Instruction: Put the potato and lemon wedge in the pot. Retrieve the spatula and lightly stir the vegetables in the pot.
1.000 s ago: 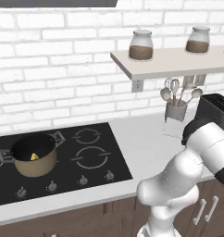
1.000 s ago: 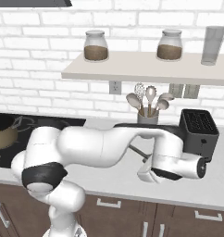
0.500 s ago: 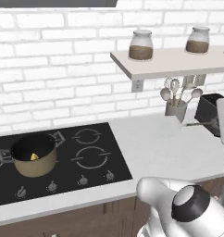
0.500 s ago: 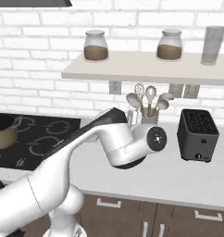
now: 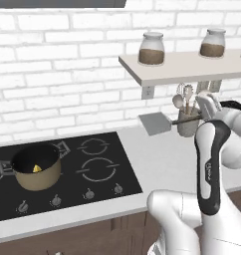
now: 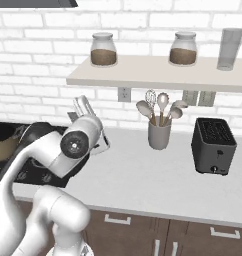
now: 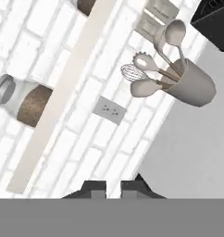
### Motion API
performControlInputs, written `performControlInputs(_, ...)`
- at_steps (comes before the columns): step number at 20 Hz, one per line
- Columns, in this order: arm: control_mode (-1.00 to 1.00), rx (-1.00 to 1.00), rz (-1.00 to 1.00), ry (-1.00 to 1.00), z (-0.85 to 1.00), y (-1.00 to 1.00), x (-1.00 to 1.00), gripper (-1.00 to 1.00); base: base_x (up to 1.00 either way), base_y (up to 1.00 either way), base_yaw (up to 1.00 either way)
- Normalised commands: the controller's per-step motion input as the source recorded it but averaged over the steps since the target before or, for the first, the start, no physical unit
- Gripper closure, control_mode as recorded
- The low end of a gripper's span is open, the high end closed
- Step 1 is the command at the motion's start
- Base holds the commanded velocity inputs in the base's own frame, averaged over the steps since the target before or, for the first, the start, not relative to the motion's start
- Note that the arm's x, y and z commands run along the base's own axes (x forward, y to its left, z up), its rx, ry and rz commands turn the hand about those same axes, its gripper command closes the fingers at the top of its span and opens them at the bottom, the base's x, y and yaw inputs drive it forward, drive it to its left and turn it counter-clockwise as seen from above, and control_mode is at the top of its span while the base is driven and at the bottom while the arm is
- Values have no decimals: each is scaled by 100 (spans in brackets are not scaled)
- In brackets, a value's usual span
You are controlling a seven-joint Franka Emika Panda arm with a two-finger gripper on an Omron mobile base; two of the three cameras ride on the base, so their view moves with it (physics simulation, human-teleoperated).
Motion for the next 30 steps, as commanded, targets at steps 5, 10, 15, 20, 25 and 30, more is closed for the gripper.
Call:
performControlInputs(5,-100,-60,32,-7,81,68,0,100,0,0,0)
performControlInputs(10,-100,-52,40,7,67,80,0,100,0,0,0)
performControlInputs(15,-100,-51,36,-3,42,100,0,100,0,0,0)
performControlInputs(20,-100,-50,12,-17,19,71,-13,100,0,0,0)
performControlInputs(25,-100,-29,0,-1,-2,19,0,100,0,0,0)
performControlInputs(30,100,0,-2,0,0,2,0,100,0,8,0)
